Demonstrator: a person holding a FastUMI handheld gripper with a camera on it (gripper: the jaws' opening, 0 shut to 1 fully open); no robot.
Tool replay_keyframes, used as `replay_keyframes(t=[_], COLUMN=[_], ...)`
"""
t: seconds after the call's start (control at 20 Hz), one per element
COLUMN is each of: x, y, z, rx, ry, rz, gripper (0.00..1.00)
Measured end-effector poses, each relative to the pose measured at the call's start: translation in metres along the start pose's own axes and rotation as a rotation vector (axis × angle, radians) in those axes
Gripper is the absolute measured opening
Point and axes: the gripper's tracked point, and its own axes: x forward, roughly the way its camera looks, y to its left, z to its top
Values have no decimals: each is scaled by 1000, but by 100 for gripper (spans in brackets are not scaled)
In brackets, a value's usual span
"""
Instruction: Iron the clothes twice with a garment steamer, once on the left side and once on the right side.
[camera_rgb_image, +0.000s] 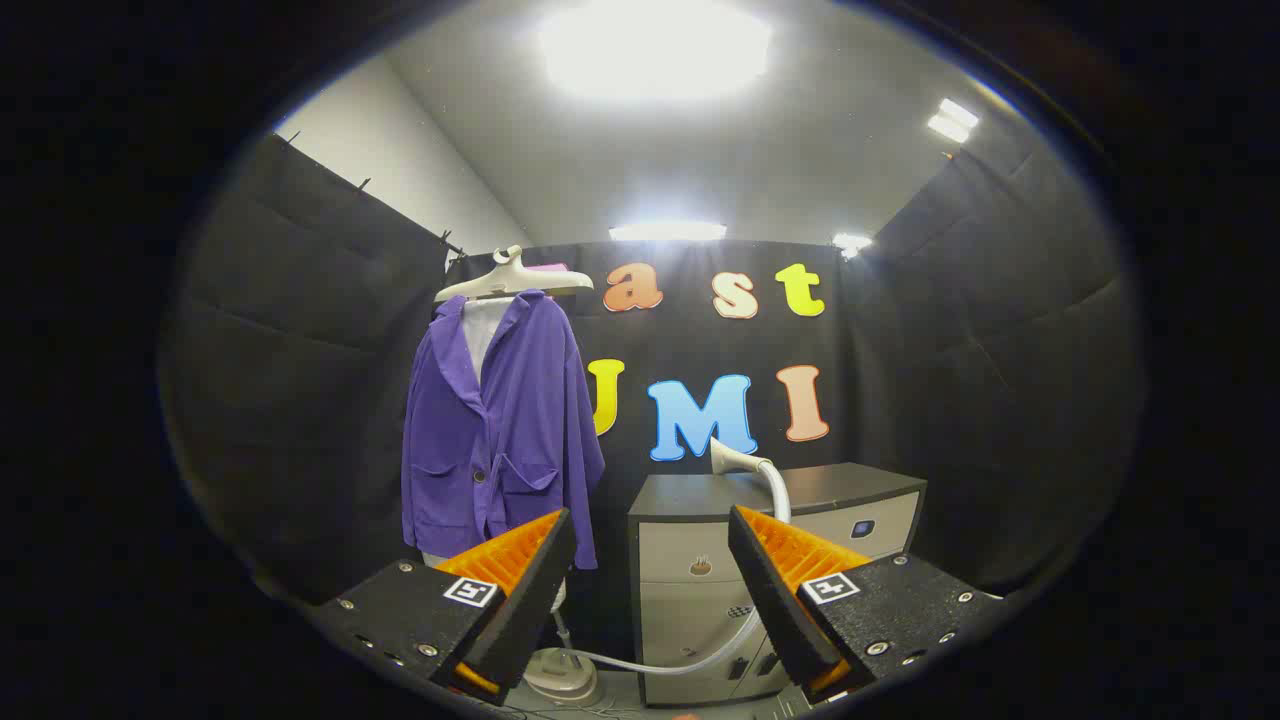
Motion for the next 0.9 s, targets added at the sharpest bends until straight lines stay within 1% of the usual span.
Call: replay_keyframes(t=[0.3, 0.9], x=[-4, -7], y=[-3, 3], z=[-4, 9], rx=[13, -1], ry=[14, -6], rz=[-29, -33], gripper=[94, 94])
